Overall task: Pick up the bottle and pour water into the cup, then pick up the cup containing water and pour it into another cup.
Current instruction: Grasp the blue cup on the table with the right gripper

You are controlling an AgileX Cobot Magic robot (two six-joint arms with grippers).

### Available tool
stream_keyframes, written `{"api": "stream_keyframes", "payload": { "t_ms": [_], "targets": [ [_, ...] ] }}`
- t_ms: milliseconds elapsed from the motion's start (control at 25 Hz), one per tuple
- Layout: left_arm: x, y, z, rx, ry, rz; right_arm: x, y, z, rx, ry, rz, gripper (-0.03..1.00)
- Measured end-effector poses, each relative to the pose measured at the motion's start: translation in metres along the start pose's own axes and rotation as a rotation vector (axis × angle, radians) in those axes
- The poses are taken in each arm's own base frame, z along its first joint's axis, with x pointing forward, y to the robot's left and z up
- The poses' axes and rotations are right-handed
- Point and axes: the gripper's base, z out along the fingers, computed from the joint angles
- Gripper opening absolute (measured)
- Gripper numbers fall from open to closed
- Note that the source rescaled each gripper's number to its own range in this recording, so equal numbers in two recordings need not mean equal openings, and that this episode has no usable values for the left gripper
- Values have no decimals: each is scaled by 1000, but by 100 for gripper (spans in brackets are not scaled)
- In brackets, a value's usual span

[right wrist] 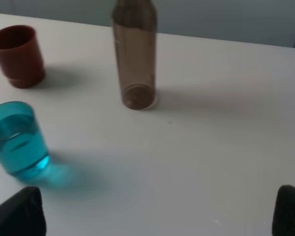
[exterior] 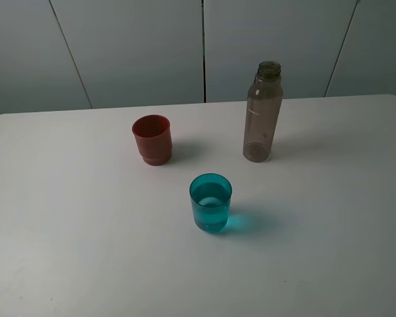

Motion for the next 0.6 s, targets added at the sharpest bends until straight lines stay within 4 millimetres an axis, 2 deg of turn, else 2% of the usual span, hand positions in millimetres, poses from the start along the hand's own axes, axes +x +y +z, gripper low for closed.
{"api": "stream_keyframes", "payload": {
  "t_ms": [280, 600],
  "targets": [
    [0, 0, 0, 0, 0, 0, -1, 1, 1, 157, -8, 99, 100],
    [0, 0, 0, 0, 0, 0, -1, 1, 1, 166, -8, 108, 100]
  ]
}}
